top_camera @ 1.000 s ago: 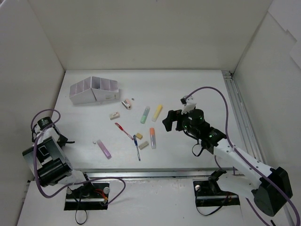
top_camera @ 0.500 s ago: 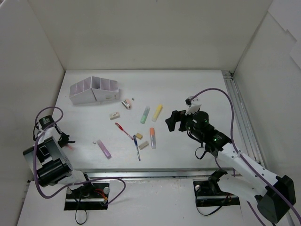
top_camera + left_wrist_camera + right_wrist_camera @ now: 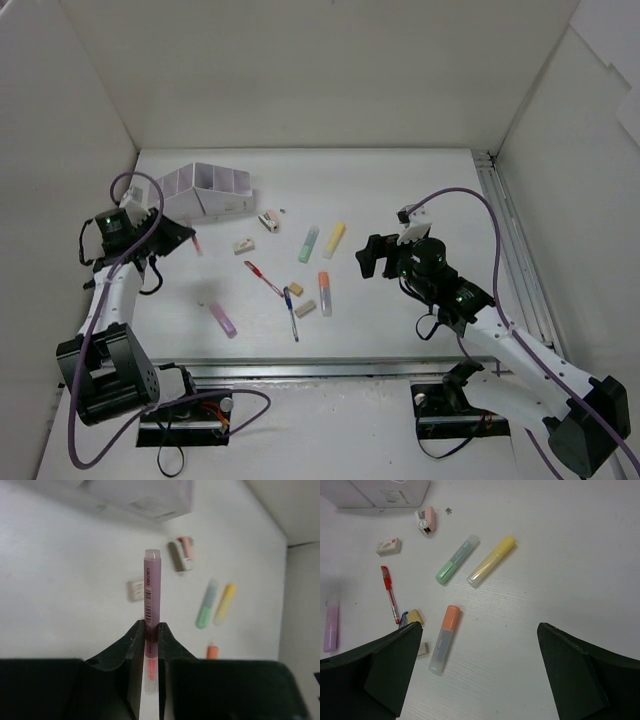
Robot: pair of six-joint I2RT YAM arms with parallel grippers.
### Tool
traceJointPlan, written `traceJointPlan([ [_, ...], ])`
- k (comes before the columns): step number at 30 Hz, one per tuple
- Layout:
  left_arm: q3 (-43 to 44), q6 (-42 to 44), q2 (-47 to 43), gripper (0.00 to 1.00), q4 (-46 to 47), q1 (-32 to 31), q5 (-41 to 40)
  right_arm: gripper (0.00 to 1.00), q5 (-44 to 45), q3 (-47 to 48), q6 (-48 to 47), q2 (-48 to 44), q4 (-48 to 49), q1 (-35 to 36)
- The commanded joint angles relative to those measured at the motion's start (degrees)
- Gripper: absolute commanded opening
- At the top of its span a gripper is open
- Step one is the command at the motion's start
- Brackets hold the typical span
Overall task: Sort the stationery into containers
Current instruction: Pick up the pen from the center of the board.
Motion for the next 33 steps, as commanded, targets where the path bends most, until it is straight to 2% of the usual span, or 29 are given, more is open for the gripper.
traceJointPlan([
  [1, 9.09, -4.37, 0.74, 0.0, 9.49, -5.41, 9.79, 0.98, 3.29, 0.8, -1.48, -1.09, 2.54, -0.44],
  [3, 14.19, -4.9, 3.9, 0.0, 10.37, -7.36, 11.37, 0.98, 3.91, 1.06, -2.26, -1.27, 2.19, -0.44],
  [8, 23.6, -8.15, 11.02, 0.0, 10.27, -13.34, 6.89, 0.98, -0.56, 2.29, -5.61, 1.01, 5.51, -0.45],
  [9, 24.05, -9.29, 11.47, 0.0, 13.07, -14.48, 6.54, 0.98, -6.4, 3.34, -6.92, 3.1, 6.84, -0.27],
  [12, 25.45, -10.62, 12.0, 0.0, 13.11, -20.71, 1.55, 0.98, -15.83, 7.02, -8.6, 8.91, 10.97, -0.01],
  [13, 25.46, -10.71, 11.82, 0.0, 12.92, -22.47, -0.3, 0.98, -16.47, 7.99, -7.99, 10.67, 12.03, 0.08],
  [16, 21.61, -13.86, 9.02, 0.0, 16.59, -30.2, -9.79, 0.98, -16.84, 11.95, -5.71, 17.08, 16.25, 2.36],
  [17, 17.67, -16.57, 6.75, 0.0, 20.27, -34.05, -15.38, 0.98, -16.48, 12.83, -5.61, 18.32, 18.08, 4.19],
  [22, 9.12, -19.06, -0.55, 0.0, 25.22, -42.96, -34.55, 0.97, -13.76, 16.79, -6.4, 23.07, 19.86, 8.87],
  [25, 6.49, -20.29, -2.58, 0.0, 27.59, -46.47, -37.58, 0.95, -11.21, 17.67, -6.75, 23.6, 20.38, 11.32],
  [31, 4.1, -21.35, -6.1, 0.0, 27.34, -53.67, -50.39, 0.87, -7.34, 18.64, -8.5, 24.66, 19.07, 12.38],
  [33, 5.23, -20.2, -6.02, 0.0, 27.43, -54.38, -50.06, 0.83, -8.22, 19.25, -10.18, 25.1, 18.11, 12.56],
])
